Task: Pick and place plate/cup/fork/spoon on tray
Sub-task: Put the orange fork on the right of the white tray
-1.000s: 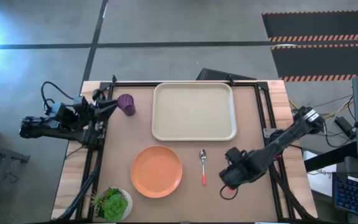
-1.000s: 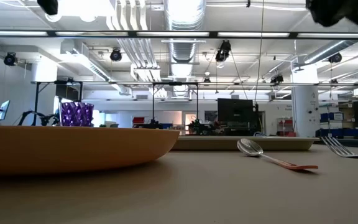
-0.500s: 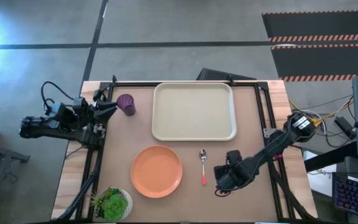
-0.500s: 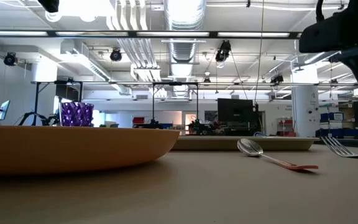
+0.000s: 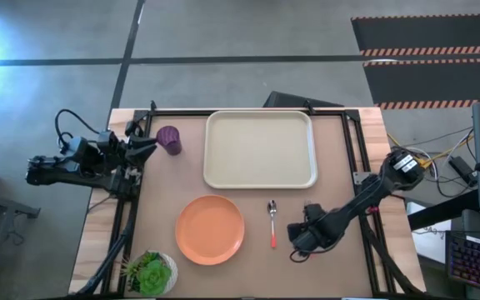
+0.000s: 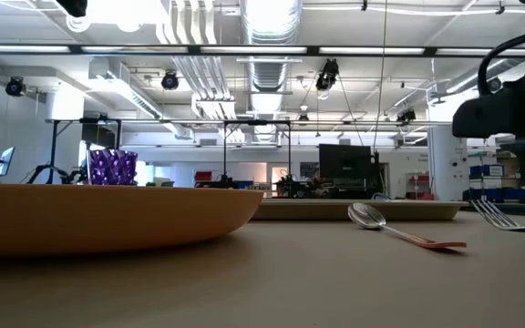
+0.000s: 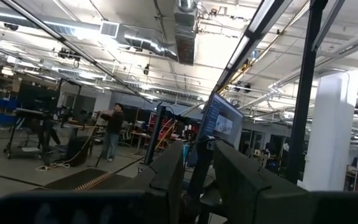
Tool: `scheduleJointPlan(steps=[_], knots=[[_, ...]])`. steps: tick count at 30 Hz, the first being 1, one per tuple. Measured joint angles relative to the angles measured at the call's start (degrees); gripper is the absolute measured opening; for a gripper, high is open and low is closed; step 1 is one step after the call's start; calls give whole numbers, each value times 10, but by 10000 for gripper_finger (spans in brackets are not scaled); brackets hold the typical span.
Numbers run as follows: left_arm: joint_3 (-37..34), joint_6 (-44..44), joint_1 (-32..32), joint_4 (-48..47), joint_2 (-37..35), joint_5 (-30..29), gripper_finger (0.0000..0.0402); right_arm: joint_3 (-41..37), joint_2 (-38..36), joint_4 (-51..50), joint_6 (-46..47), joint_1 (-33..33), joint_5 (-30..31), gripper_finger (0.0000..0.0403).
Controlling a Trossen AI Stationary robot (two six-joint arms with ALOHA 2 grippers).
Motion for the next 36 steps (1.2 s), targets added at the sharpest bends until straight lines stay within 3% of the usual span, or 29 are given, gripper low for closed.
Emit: scheduleJointPlan(steps=[13,18,24,36], knots=[[0,-1,0,0,0,1,73,-26,-11,14,9,-15,13,153],[0,0,0,0,0,1,73,-30,-11,9,7,-19,19,114],[0,0,0,0,0,1,73,-31,-9,4,15,-19,9,22],[0,0,0,0,-2,1,73,-10,-10,-11,-20,-20,28,9]])
